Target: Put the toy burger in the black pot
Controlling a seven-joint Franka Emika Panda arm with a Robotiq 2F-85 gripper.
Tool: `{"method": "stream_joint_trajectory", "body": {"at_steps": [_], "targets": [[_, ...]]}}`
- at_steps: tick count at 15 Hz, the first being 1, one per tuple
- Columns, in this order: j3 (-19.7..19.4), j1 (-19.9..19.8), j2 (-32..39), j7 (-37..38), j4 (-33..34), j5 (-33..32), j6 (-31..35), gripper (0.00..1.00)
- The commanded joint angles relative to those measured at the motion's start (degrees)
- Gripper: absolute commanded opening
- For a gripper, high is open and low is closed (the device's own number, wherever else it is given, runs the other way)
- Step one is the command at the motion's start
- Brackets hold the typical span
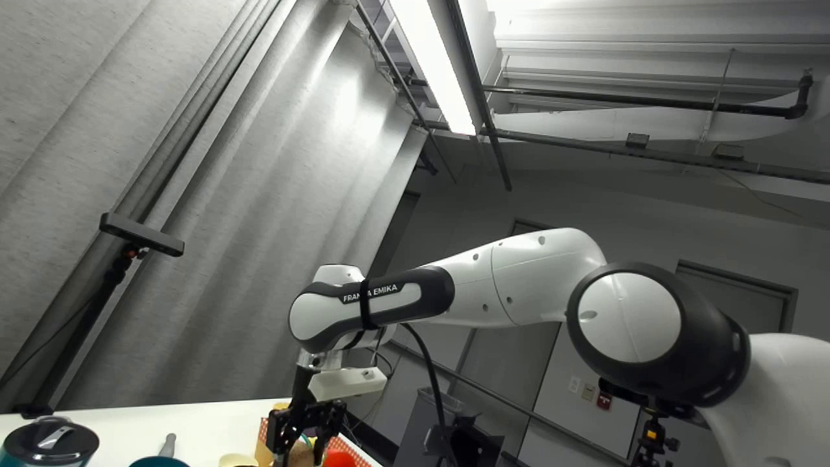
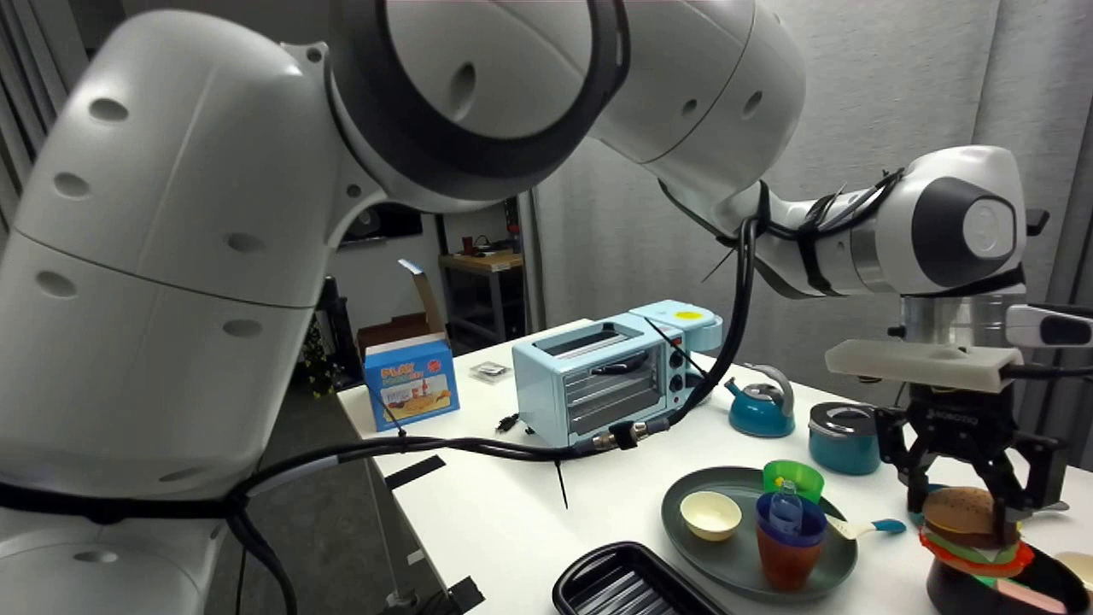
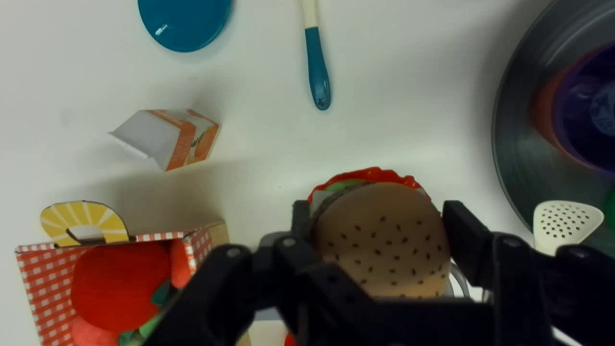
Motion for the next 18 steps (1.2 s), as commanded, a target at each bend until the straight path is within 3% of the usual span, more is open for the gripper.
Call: {"method": "stream_joint_trajectory", "body": {"at_steps": [1, 18], "targets": [[0.2, -0.2, 4.7, -1.4, 8.0, -0.4, -1.6, 0.44], [-0.7, -2.5, 14.5, -6.0, 17.9, -0.7, -1.1, 0.44]]}}
